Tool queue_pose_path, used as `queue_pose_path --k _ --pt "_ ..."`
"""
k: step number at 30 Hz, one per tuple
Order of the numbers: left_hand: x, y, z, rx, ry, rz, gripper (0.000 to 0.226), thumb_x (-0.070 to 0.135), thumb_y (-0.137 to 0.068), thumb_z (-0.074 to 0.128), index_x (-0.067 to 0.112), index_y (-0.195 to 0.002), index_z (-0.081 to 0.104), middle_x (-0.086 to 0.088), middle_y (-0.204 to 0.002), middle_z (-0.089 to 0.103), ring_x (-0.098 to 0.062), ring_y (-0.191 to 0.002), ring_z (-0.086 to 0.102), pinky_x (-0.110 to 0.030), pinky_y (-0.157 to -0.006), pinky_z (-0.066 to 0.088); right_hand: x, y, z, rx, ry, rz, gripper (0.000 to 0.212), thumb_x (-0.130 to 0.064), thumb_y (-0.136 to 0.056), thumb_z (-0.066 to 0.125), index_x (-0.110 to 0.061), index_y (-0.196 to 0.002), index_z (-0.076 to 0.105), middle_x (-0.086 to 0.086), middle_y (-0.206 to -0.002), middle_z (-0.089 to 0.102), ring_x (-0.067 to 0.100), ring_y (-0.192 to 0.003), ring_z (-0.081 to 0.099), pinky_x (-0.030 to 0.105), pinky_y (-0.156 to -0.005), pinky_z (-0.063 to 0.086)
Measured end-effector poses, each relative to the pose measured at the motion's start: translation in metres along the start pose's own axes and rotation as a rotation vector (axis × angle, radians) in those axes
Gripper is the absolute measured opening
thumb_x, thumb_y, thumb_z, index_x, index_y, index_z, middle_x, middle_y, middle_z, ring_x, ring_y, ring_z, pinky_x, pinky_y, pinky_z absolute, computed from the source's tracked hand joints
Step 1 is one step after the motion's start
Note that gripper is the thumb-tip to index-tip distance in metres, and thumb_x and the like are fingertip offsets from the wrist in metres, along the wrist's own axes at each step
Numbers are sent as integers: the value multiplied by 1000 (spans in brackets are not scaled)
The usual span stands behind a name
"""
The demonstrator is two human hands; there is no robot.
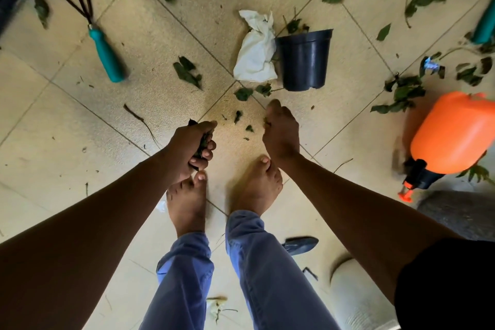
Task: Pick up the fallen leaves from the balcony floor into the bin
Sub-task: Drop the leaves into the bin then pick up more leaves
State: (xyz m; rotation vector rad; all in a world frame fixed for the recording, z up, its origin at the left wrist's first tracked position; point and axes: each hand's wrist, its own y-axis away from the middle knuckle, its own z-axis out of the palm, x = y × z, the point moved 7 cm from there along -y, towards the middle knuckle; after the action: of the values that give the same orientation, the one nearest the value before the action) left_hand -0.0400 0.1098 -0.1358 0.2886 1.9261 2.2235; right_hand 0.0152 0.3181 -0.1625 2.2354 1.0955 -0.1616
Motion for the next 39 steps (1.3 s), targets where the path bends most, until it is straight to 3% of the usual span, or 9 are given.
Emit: queue_pose_path --k 5,9,14,20,23,25,31,37,39 --pt "1 -3 -4 25 7 -10 42 37 -98 61 20 -64 43 2 -54 42 -9 -39 32 -11 -32 17 -31 -21 -2 -28 136 -190 90 20 -75 62 -23 -151 40 23 -149 31 37 -111 61 38 -87 58" --pt "-1 -5 -12 34 4 -16 41 36 -99 60 20 -65 43 1 -55 42 -9 -39 32 -11 -32 17 -39 -28 7 -119 249 -225 75 13 -78 66 -19 -143 46 21 -143 35 37 -106 61 42 -81 60" --pt "-4 -6 -24 29 16 -16 41 36 -99 60 20 -65 44 1 -56 42 -9 -39 33 -12 -31 18 -36 -30 8 -115 220 -221 47 15 -80 59 -5 -123 59 20 -128 48 35 -101 59 36 -78 52" --pt "-12 -5 -36 44 73 -22 40 35 -97 63 19 -66 44 0 -57 42 -9 -39 33 -11 -32 18 -21 -30 11 -84 123 -108 26 8 -82 63 -8 -101 71 12 -106 66 28 -91 64 24 -71 37" --pt "-14 -2 -39 59 95 -19 40 34 -98 62 19 -66 43 0 -56 42 -9 -39 32 -11 -32 17 -8 -23 2 8 -108 106 21 2 -82 65 -15 -91 76 1 -93 74 19 -85 67 25 -72 45" --pt "-16 -1 -39 52 108 -14 40 34 -98 62 19 -66 43 0 -57 41 -9 -40 32 -11 -32 17 -18 -10 4 -7 -158 50 20 0 -81 68 -18 -89 74 -1 -91 74 17 -83 67 30 -73 53" --pt "-20 -3 -39 33 140 -9 41 34 -98 63 18 -66 43 0 -57 41 -10 -39 32 -11 -32 19 -41 4 31 -68 206 -187 26 -2 -83 70 -22 -99 73 3 -100 68 26 -94 62 25 -65 42" --pt "-20 -4 -45 18 143 -23 40 34 -98 62 19 -67 43 1 -55 42 -8 -39 32 -11 -31 17 -55 4 40 -197 326 -404 39 11 -77 69 -7 -110 63 12 -145 34 34 -117 50 39 -65 60" --pt "-21 -2 -48 22 142 -19 38 34 -99 61 19 -68 44 2 -54 42 -8 -40 32 -12 -32 16 -61 7 43 -252 406 -536 27 8 -79 66 -2 -104 66 12 -153 33 36 -116 51 40 -61 59"
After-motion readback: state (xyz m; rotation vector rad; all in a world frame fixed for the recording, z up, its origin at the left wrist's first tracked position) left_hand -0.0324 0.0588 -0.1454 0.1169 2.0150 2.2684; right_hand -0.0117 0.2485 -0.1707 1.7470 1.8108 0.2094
